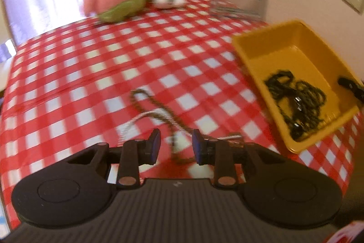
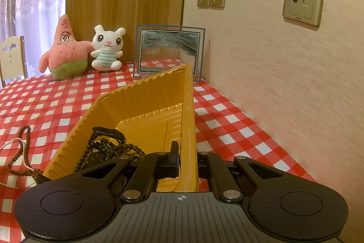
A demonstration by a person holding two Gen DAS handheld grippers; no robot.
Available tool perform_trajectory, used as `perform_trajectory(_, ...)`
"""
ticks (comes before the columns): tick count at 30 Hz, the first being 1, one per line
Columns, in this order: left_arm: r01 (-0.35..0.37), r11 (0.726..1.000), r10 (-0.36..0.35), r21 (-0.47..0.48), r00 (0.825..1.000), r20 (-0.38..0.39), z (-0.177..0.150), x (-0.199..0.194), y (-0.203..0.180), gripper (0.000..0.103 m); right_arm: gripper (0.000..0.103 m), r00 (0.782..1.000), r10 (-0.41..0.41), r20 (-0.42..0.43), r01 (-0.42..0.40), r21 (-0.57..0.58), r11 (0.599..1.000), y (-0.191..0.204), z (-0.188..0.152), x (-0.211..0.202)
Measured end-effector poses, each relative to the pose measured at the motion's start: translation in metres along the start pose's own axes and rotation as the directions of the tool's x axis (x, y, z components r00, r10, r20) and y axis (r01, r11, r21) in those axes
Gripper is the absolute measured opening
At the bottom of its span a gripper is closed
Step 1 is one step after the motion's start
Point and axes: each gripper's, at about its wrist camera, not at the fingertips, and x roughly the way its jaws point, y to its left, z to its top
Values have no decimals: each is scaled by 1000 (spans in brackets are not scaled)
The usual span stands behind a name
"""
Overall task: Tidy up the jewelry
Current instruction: 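Move the open left tool back to the pearl and wooden bead strands, then grasp the pearl strand with the left tool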
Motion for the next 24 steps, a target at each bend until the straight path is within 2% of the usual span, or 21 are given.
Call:
perform_trajectory(7, 49, 985, -43, 165, 998, -38, -6, 26, -38, 26, 5, 1000, -2, -4, 2, 6, 1000, -1, 0, -1)
perform_trajectory(12, 49, 962, -37, 270, 998, -47, -7, 42, -57, 26, 5, 1000, -3, -5, 3, 7, 1000, -1, 0, -1)
perform_trajectory(19, 35, 893, -9, 449, 998, -59, -8, 59, -76, 26, 5, 1000, -4, -9, 4, 14, 1000, -3, -1, 0)
perform_trajectory(21, 33, 871, -4, 491, 998, -60, -10, 62, -80, 26, 5, 1000, -5, -10, 5, 14, 1000, -2, -1, 0)
perform_trajectory(24, 41, 851, -10, 523, 998, -62, -12, 65, -83, 25, 5, 1000, -4, -10, 5, 16, 1000, -2, -1, 0)
